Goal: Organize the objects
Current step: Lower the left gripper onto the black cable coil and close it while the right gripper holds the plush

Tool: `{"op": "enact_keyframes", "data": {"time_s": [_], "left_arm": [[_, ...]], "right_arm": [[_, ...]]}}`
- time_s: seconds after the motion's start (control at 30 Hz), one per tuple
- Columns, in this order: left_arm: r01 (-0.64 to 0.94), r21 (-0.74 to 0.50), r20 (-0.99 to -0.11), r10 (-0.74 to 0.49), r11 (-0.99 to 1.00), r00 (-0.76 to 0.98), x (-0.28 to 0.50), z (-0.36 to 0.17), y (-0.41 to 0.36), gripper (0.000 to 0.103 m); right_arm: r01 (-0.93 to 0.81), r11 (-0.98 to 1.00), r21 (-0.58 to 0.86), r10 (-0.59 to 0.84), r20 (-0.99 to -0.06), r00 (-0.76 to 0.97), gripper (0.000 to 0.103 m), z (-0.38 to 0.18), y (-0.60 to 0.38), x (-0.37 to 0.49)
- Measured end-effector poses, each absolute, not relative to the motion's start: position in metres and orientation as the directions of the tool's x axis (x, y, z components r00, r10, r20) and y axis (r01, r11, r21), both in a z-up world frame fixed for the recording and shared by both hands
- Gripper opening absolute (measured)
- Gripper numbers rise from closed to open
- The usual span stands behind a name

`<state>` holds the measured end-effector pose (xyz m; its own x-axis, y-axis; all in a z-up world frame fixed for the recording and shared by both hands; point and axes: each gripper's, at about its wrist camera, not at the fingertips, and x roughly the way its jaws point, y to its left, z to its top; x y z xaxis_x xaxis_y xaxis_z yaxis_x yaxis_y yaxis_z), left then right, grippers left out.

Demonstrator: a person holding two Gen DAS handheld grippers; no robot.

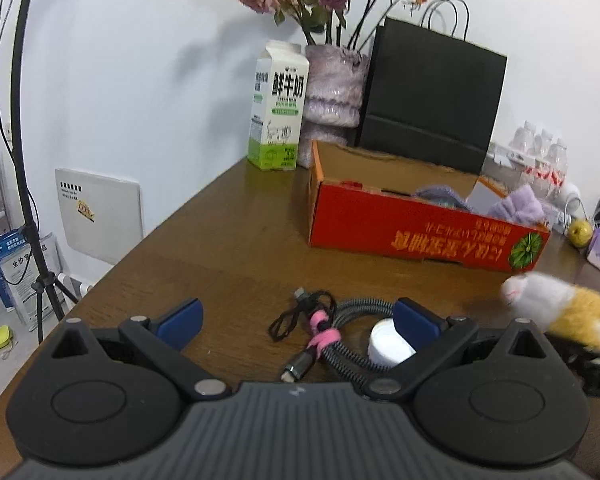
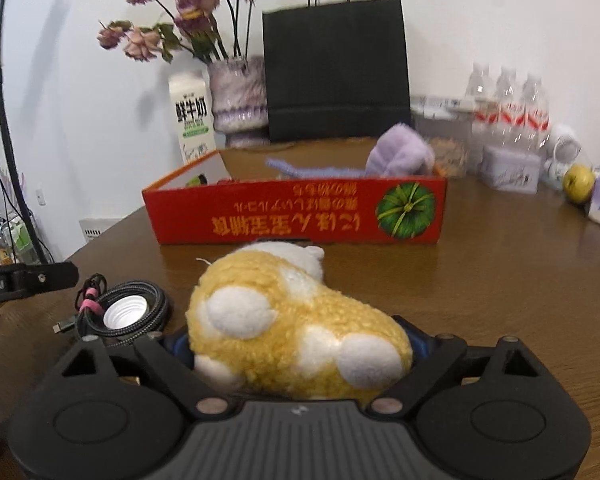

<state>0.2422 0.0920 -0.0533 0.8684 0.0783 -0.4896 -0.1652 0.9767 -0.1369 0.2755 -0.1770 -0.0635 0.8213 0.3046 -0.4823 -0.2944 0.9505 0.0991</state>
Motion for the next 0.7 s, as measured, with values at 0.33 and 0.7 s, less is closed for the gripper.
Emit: {"op": "enact_keyframes", "data": {"time_s": [0.33, 0.7], "left_arm": [[-0.125, -0.077, -0.566, 0.06, 0.989, 0.822, 0.269, -0.066, 0.087, 0.103], [-0.098, -0.132, -0.582, 0.003, 0.986, 0.813, 0.284, -0.067, 0.074, 0.103]], "right_arm": [[-0.288, 0.956, 0.058, 0.285, -0.42, 0.861, 0.093, -0.057, -0.202, 0.259], [-0.319, 0.947, 0.039, 0.306, -0.413, 0.858, 0.093, -0.058, -0.194, 0.255]]}}
